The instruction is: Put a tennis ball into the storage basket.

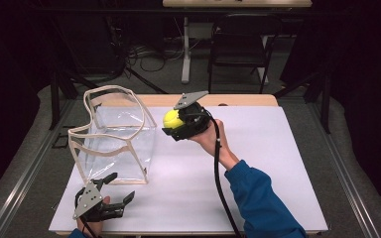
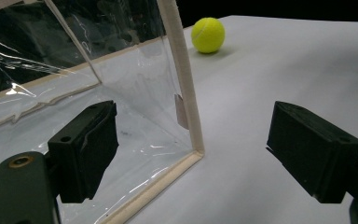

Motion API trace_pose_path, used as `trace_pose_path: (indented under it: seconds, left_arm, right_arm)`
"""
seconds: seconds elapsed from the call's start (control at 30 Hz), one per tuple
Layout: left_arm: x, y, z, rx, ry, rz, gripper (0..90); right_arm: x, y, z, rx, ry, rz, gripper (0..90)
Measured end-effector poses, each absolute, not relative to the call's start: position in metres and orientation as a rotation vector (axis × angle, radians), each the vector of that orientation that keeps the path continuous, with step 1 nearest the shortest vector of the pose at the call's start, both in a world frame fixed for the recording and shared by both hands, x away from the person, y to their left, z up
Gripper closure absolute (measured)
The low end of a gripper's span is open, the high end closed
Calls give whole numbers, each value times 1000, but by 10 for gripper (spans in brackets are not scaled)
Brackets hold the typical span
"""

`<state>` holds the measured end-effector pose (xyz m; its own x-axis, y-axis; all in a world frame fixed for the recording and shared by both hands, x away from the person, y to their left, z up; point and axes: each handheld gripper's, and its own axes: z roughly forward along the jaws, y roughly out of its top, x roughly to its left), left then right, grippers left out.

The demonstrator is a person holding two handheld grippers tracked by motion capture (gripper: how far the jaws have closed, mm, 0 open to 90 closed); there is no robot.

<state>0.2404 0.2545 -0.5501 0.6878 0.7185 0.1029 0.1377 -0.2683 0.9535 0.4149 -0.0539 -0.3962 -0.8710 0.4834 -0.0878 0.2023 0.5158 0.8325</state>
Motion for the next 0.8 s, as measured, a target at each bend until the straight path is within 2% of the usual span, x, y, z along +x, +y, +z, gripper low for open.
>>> trace_pose_path:
  seconds: [0.8]
  left_arm:
    - [241, 256, -550, 1758, 687, 646, 159]
  right_arm:
    - [425, -34, -366, 547, 2483, 1241, 264]
